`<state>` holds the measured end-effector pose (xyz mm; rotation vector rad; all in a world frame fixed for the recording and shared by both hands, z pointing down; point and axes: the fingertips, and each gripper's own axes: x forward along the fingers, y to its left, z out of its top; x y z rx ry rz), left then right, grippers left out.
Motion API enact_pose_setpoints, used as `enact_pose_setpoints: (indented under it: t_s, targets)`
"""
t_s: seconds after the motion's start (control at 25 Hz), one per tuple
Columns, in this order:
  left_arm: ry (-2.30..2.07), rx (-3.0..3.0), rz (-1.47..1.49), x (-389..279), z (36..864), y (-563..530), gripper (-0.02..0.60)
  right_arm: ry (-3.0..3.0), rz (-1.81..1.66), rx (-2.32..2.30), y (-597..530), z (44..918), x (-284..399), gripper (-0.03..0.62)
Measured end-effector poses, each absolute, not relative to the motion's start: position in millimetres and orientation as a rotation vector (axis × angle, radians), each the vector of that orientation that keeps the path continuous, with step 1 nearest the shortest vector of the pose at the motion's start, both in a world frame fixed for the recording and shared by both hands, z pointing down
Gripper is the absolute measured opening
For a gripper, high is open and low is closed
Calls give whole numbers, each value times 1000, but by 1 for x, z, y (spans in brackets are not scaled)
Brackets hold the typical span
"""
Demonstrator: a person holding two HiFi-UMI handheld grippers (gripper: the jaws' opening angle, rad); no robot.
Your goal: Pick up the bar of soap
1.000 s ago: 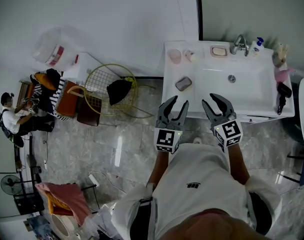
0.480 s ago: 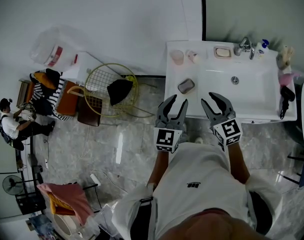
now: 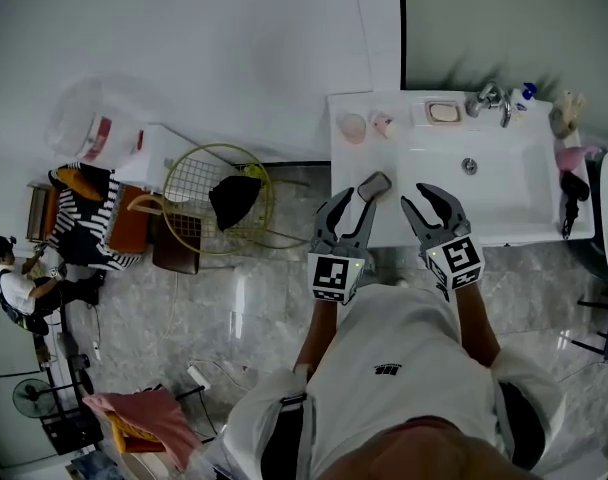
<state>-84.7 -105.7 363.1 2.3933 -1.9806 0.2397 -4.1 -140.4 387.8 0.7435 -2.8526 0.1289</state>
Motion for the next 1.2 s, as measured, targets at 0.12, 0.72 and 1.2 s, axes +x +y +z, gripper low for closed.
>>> enact_pose_setpoints:
  t_s: [0.12,0.72,1.2]
  targets:
    - [-1952,2424,234,-95,363,-118,170,-2833,130,777,-150,390,-14,164]
    - [-1686,2564,240,-142,390,-175,158,-2708,196,972,-191,415,-59,164]
    - [-1443,2590,323,-162,443,-199,155,-2564,310,1064,-200,464,-71,164]
